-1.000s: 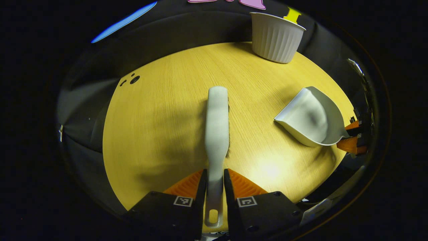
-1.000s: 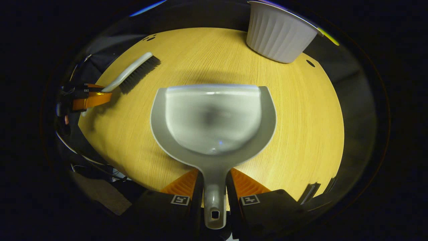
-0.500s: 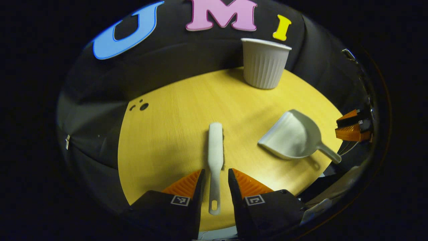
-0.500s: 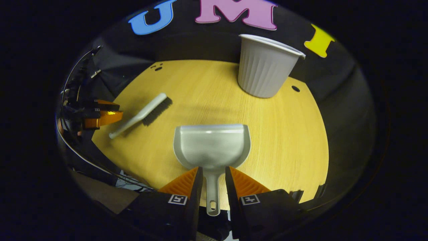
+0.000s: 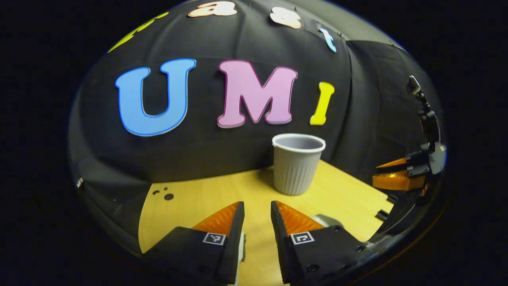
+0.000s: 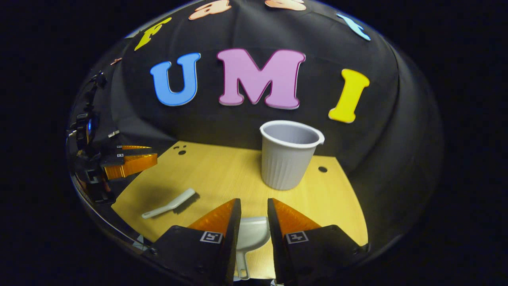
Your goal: Pick up the small broom and dustpan from the desktop, sweep the trash into the dustpan with the broom, and then empty the trash into the garbage bin.
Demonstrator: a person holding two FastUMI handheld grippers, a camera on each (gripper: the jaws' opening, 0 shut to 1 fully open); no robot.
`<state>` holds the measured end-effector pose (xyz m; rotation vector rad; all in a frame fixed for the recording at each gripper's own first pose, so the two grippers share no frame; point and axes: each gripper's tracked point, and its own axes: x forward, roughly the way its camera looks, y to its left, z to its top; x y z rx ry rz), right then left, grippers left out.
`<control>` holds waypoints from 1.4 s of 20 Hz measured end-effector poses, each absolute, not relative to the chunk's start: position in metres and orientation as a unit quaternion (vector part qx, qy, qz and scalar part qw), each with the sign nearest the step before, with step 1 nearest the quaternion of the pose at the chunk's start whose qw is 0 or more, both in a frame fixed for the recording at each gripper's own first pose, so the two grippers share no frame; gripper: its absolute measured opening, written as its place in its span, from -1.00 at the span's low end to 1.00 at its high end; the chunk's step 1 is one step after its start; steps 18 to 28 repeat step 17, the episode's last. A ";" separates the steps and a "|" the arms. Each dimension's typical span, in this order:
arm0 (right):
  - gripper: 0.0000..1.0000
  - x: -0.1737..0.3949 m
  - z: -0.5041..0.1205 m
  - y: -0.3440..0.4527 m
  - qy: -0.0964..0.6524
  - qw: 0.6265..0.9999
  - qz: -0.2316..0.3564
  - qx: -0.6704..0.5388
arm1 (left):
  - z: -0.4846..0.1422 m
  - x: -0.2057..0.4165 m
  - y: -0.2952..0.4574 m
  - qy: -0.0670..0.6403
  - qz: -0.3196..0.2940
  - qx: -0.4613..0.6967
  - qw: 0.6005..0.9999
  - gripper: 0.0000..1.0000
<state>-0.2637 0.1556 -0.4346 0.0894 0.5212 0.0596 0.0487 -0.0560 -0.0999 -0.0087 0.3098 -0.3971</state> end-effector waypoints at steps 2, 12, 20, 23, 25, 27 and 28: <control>-0.15 -0.257 -0.414 0.149 0.223 0.974 0.020 0.033 | -0.074 0.051 -0.067 0.125 -0.201 -0.025 0.971 -0.10; -0.18 -0.238 -0.356 0.126 0.145 0.989 0.012 0.037 | -0.025 0.073 -0.083 0.066 -0.206 -0.034 0.976 -0.15; -0.18 -0.237 -0.354 0.116 0.143 0.988 0.022 0.052 | -0.030 0.070 -0.082 0.075 -0.184 -0.043 0.979 -0.16; -0.18 -0.237 -0.354 0.116 0.143 0.988 0.022 0.052 | -0.030 0.070 -0.082 0.075 -0.184 -0.043 0.979 -0.16; -0.18 -0.237 -0.354 0.116 0.143 0.988 0.022 0.052 | -0.030 0.070 -0.082 0.075 -0.184 -0.043 0.979 -0.16; -0.18 -0.237 -0.354 0.116 0.143 0.988 0.022 0.052 | -0.030 0.070 -0.082 0.075 -0.184 -0.043 0.979 -0.16; -0.18 -0.237 -0.354 0.116 0.143 0.988 0.022 0.052 | -0.030 0.070 -0.082 0.075 -0.184 -0.043 0.979 -0.16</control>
